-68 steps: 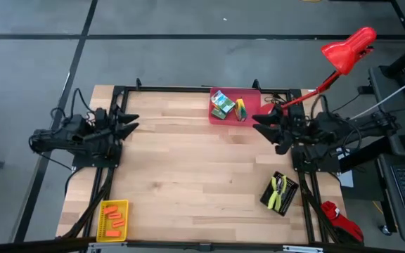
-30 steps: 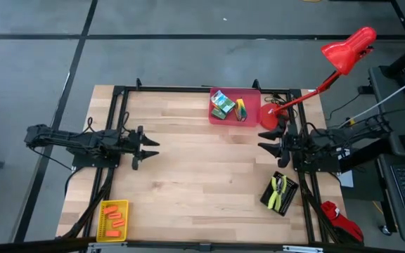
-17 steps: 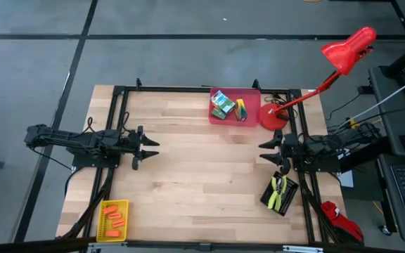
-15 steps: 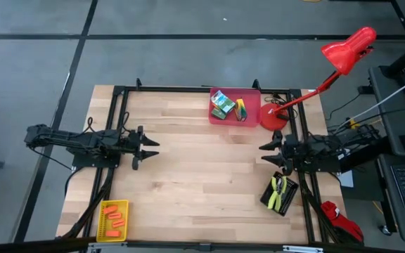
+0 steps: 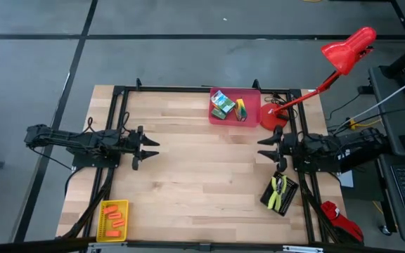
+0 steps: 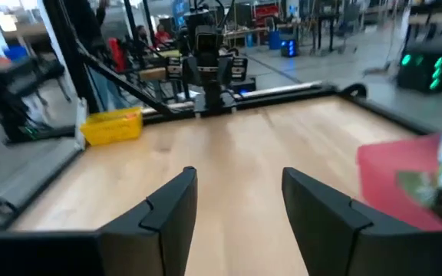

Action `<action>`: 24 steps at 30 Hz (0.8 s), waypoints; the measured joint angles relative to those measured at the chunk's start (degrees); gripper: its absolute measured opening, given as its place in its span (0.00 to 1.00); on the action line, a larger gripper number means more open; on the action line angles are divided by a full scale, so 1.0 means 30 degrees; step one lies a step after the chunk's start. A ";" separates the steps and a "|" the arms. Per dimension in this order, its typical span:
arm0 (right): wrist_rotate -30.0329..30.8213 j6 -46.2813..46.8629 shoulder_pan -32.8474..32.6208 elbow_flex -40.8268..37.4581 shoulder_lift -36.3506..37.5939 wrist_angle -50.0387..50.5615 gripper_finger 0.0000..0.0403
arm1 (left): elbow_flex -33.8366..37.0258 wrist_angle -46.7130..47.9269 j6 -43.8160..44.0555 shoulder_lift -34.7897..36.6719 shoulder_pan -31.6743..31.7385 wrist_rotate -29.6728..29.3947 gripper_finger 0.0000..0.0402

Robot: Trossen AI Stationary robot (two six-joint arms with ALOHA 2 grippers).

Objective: Pick & Place School Supplies
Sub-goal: Return to Home Position

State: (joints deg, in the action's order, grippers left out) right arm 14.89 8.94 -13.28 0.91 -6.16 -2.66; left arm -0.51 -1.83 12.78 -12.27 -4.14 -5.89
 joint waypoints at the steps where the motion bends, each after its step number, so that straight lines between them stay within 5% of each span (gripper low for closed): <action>1: -0.0119 0.0589 -0.0006 0.0000 -0.0020 -0.0040 0.48 | 0.0000 0.0001 0.0000 0.0000 0.0000 0.0000 0.43; 24: -0.0273 0.1811 -0.0109 0.0000 0.0095 -0.0471 0.47 | 0.0000 0.0003 0.0000 0.0000 0.0000 0.0000 0.43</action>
State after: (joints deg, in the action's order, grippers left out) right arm 14.06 14.37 -13.61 0.91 -5.87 -4.07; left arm -0.51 -1.83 12.78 -12.27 -4.14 -5.89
